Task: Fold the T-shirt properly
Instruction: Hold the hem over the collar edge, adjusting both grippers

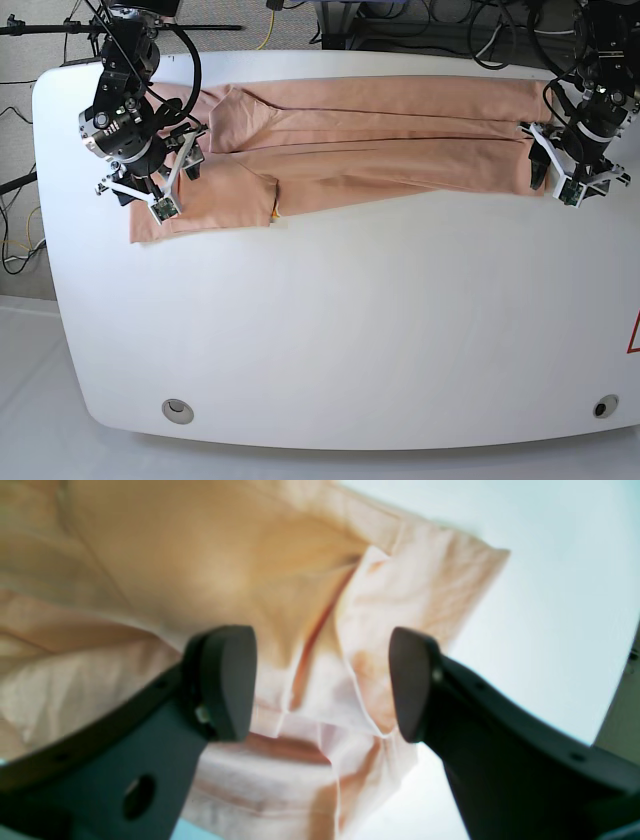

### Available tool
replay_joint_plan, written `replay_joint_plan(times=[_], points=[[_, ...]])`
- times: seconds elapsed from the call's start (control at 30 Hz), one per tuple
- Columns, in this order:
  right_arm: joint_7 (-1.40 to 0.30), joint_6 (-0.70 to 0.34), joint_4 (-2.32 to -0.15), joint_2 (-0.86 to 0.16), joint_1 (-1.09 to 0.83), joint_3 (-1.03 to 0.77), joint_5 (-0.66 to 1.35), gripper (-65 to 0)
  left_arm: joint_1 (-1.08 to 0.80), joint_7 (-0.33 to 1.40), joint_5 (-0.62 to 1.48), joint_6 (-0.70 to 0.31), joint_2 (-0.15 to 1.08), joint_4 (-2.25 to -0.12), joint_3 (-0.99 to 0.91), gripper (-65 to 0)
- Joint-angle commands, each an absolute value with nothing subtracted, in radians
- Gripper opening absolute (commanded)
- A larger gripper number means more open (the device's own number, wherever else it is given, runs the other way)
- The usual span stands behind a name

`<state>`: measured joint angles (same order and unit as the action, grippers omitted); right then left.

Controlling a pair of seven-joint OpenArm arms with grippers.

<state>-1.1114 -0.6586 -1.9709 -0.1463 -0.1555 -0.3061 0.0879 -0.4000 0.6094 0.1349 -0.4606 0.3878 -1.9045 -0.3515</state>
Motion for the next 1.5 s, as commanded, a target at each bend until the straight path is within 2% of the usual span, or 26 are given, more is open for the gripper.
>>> replay_joint_plan(times=[0.0, 0.57, 0.7, 0.9, 0.97, 1.03, 1.23, 1.3, 1.37, 1.47], points=[[-1.101, -0.661, -1.990, -0.154, -0.134, -0.309, 0.098, -26.0, -0.389, 0.585, 0.147, -0.448, 0.398, -1.922, -0.358, -33.3], [-1.102, -0.667, -1.998, -0.121, -0.140, -0.313, 0.091, -26.9, -0.385, 0.600, 0.139, -0.448, 0.364, -1.915, -0.334, -33.9], [-1.103, -0.670, -2.030, -0.093, -0.132, -0.321, 0.069, -33.5, -0.397, 0.605, 0.136, -0.448, 0.369, -1.920, -0.336, -33.1], [-1.108, -0.669, -2.028, -0.063, -0.131, -0.350, 0.072, -51.3, -0.409, 0.602, 0.137, -0.447, 0.348, -1.946, -0.337, -33.6], [-1.106, -0.666, -2.002, -0.042, -0.131, -0.395, 0.073, -63.0, -0.419, 0.570, 0.140, -0.450, 0.319, -1.942, -0.335, -35.8], [-1.099, -0.668, -1.977, -0.040, -0.131, -0.412, 0.074, -64.2, -0.425, 0.548, 0.140, -0.450, 0.308, -1.946, -0.336, -37.8], [-1.075, -0.667, -1.883, -0.047, -0.126, -0.463, 0.092, -62.4, -0.441, 0.493, 0.139, -0.447, 0.285, -1.958, -0.338, -47.0], [-1.063, -0.664, -1.853, -0.048, -0.125, -0.474, 0.115, -61.7, -0.444, 0.483, 0.141, -0.445, 0.281, -1.959, -0.340, -51.2], [-1.043, -0.666, -1.818, -0.050, -0.119, -0.493, 0.163, -61.0, -0.452, 0.467, 0.150, -0.446, 0.278, -1.956, -0.335, -58.3], [-1.028, -0.668, -1.778, -0.057, -0.120, -0.500, 0.232, -59.7, -0.454, 0.472, 0.157, -0.443, 0.278, -1.958, -0.337, -64.3]])
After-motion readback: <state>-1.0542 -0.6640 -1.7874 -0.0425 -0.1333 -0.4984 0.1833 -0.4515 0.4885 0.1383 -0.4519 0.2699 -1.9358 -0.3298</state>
